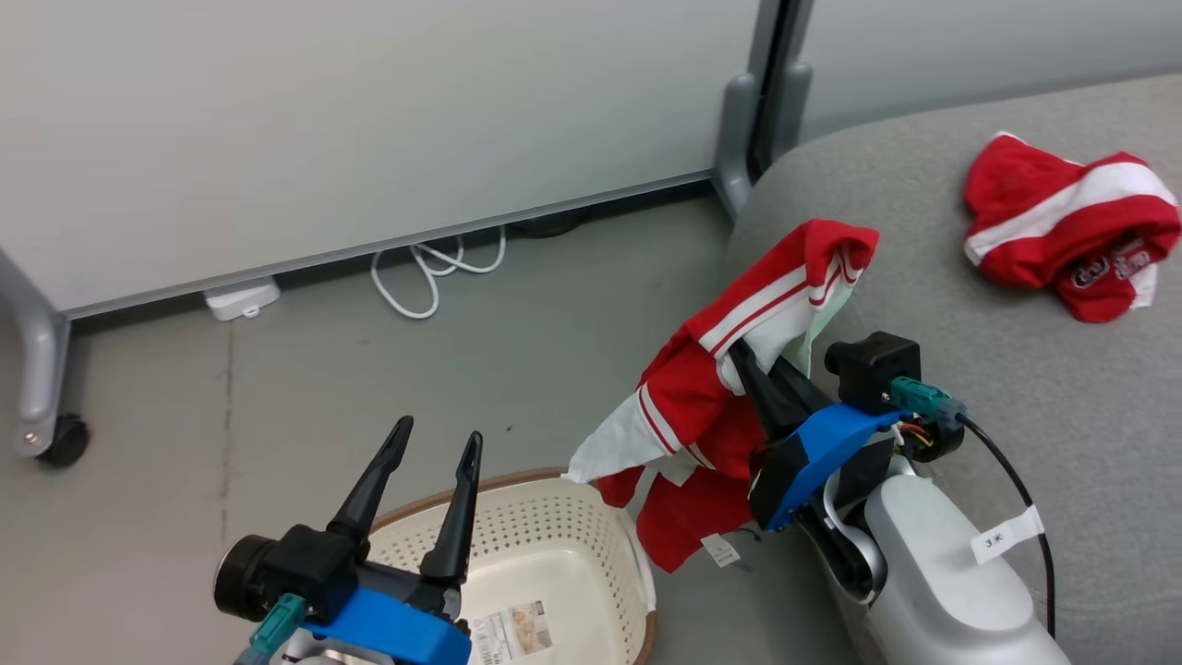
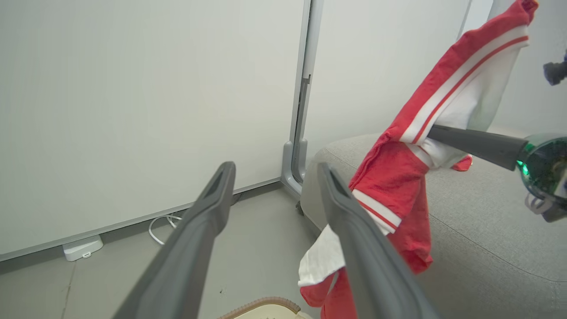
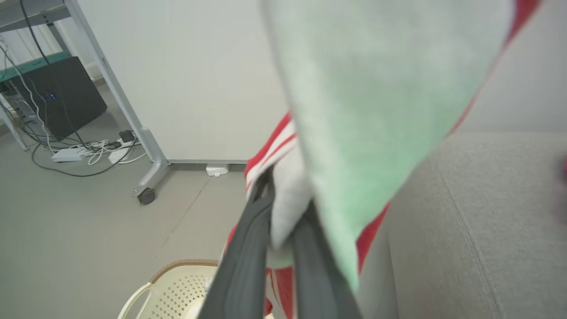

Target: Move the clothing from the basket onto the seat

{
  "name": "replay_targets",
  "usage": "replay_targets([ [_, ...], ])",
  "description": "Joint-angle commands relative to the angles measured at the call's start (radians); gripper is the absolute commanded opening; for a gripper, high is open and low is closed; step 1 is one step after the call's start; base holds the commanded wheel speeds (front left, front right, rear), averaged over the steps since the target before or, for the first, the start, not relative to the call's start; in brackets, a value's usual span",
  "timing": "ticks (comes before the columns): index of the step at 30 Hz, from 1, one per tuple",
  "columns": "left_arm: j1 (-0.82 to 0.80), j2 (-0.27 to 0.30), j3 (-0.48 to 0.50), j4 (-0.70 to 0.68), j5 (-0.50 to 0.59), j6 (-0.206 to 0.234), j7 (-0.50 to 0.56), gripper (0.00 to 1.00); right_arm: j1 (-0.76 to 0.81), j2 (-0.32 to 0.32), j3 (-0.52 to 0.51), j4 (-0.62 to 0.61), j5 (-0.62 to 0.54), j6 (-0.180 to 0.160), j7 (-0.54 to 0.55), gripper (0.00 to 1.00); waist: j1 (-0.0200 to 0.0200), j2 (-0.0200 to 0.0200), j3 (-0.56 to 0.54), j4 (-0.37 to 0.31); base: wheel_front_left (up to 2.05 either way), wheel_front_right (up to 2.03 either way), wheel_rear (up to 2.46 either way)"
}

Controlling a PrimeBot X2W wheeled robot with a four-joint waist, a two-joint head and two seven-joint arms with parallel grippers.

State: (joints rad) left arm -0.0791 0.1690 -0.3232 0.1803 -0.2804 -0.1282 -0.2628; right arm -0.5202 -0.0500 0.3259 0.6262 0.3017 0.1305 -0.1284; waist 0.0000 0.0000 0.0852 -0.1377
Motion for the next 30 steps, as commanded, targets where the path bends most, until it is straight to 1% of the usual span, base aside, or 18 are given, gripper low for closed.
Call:
replay_targets([
  [1, -0.003, 0.002, 0.003, 0.0, 0.004, -0.002, -0.003, 1.0, 0.012, -0.001, 0.0, -0.011, 0.008, 0.001, 0.001, 0.0, 0.0, 0.0, 0.006, -0.031, 0.0, 0.0, 0.0],
  [8, -0.026, 0.012, -0.008, -0.013, -0.002, -0.003, -0.003, 1.0, 0.022, -0.001, -0.005, -0.038, 0.019, 0.001, 0.001, 0.0, 0.0, 0.0, 0.032, -0.127, 0.0, 0.0, 0.0],
  [17, -0.053, 0.04, -0.012, -0.008, -0.015, -0.003, -0.003, 1.0, 0.035, -0.001, -0.027, -0.057, 0.029, 0.001, -0.009, 0.0, 0.0, 0.0, 0.064, -0.239, 0.0, 0.0, 0.0],
  [25, -0.072, 0.051, -0.023, -0.008, -0.009, -0.003, -0.003, 1.0, 0.05, -0.001, -0.041, -0.066, 0.035, 0.001, -0.021, 0.0, 0.0, 0.0, 0.081, -0.3, 0.0, 0.0, 0.0],
  [30, -0.073, 0.051, -0.027, -0.005, -0.001, -0.003, -0.003, 1.0, 0.054, -0.001, -0.043, -0.069, 0.042, 0.001, -0.025, 0.0, 0.0, 0.0, 0.085, -0.319, 0.0, 0.0, 0.0],
])
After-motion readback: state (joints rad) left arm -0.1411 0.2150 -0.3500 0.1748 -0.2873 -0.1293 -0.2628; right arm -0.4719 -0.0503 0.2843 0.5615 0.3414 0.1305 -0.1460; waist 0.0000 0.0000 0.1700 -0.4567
